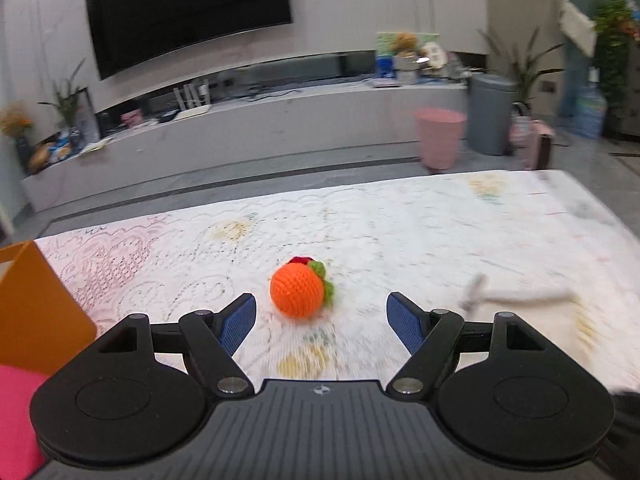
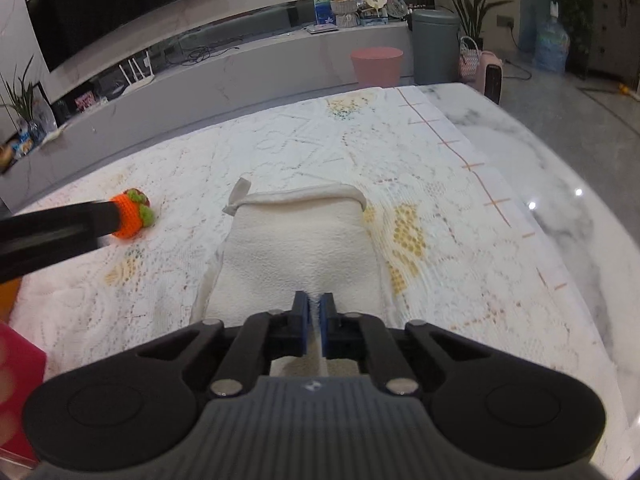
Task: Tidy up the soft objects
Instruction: 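Grasp the orange crocheted ball with the left tool while the right tool lifts the cream pad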
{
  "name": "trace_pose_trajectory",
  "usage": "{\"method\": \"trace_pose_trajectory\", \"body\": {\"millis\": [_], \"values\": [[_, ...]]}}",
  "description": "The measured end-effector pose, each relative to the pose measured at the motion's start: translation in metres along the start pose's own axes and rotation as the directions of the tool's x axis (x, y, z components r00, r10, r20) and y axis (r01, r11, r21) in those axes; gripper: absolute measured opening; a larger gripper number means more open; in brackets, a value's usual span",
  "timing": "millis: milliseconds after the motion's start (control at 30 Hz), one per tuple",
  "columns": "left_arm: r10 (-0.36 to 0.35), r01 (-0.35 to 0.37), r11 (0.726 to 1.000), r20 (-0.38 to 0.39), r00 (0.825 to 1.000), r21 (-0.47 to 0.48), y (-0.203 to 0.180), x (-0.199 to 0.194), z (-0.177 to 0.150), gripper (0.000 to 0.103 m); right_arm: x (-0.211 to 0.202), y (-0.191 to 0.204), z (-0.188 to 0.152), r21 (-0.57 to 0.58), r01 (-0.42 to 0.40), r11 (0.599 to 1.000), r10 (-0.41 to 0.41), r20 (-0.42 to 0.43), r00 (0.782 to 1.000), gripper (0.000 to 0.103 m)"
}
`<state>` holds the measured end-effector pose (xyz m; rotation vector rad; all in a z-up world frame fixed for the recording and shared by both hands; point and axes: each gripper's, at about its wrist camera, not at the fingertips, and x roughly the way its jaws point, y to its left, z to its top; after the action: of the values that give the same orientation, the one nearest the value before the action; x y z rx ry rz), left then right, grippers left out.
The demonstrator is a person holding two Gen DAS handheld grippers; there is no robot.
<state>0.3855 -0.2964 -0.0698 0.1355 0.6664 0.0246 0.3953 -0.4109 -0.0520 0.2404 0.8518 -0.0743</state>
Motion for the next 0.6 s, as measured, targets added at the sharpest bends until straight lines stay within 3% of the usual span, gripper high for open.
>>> {"method": "trace_pose_trajectory", "body": {"millis": [100, 200, 267, 300, 333, 367, 400, 600], "values": [[0.064, -0.065, 0.997, -0.025, 0.998, -0.028, 0.000, 0.026, 0.000, 0.088, -0.001, -0.005, 0.001, 0.034, -0.020, 0.999, 0.020, 0.002, 1.000, 0.003], [0.054, -0.057, 0.997, -0.057, 0.997, -0.051, 0.001, 0.044, -0.001, 0.085, -0.002, -0.006, 0.002, 0.046, -0.028, 0.999, 0.028, 0.014, 1.000, 0.004], [0.047, -0.051, 0.997, -0.068, 0.997, -0.062, 0.001, 0.051, -0.003, 0.078, -0.007, -0.003, 0.004, 0.025, -0.021, 0.999, 0.020, 0.044, 0.999, 0.011], [0.048, -0.053, 0.996, -0.065, 0.997, -0.070, 0.001, 0.053, -0.004, 0.077, -0.010, -0.001, 0.005, 0.001, -0.012, 1.000, 0.012, 0.062, 0.998, 0.029], [0.058, -0.061, 0.995, -0.050, 0.997, -0.074, 0.000, 0.054, -0.006, 0.072, -0.012, 0.001, 0.006, -0.027, -0.002, 1.000, 0.004, 0.072, 0.997, 0.073], [0.070, -0.072, 0.995, -0.035, 0.997, -0.073, -0.002, 0.052, -0.006, 0.065, -0.013, 0.004, 0.006, -0.052, 0.009, 0.999, -0.005, 0.077, 0.997, 0.090], [0.084, -0.085, 0.994, -0.023, 0.996, -0.068, -0.003, 0.052, -0.007, 0.052, -0.012, 0.007, 0.006, -0.069, 0.014, 0.998, -0.008, 0.077, 0.997, 0.098], [0.075, -0.074, 0.995, 0.015, 0.997, -0.069, -0.004, 0.050, -0.009, 0.050, 0.022, 0.025, 0.000, -0.059, 0.030, 0.998, -0.029, 0.018, 0.999, 0.101]]}}
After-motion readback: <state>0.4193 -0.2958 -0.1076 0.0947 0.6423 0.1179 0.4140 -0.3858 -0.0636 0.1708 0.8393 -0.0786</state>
